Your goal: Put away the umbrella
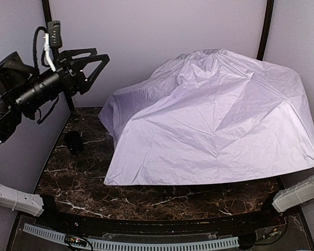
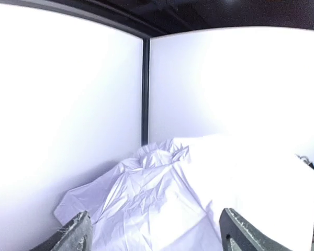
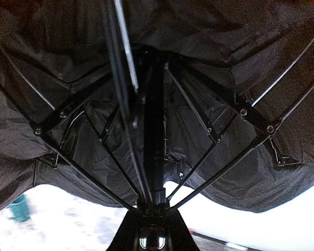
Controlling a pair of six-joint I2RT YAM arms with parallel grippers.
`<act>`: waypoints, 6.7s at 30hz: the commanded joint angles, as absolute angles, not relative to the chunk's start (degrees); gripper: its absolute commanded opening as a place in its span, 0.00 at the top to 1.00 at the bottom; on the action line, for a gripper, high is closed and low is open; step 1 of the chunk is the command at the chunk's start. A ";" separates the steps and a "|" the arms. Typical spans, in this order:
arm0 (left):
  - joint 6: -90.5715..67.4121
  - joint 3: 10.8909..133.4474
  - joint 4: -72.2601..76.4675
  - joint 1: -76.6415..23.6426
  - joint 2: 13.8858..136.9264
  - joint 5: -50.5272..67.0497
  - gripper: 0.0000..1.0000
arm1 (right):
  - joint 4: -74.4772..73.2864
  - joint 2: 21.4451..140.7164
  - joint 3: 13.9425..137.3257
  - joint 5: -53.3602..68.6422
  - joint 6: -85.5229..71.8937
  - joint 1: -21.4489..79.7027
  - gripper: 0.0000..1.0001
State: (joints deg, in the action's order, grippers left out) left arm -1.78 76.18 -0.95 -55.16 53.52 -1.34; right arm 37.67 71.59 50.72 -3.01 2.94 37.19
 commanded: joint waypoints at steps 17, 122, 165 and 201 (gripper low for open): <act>-7.20 80.99 3.62 -47.53 79.02 30.73 0.01 | 44.11 85.07 63.16 9.10 7.70 61.29 0.90; 7.88 71.81 11.56 -52.23 76.60 33.59 0.88 | 3.84 79.53 79.28 29.24 9.23 56.91 0.48; 3.79 72.17 -26.28 -52.12 46.45 -0.46 0.01 | -4.79 69.70 71.86 22.70 8.82 48.67 1.00; 2.75 74.79 11.14 -51.78 73.43 34.58 0.58 | -17.26 85.07 97.22 19.61 13.68 55.98 0.88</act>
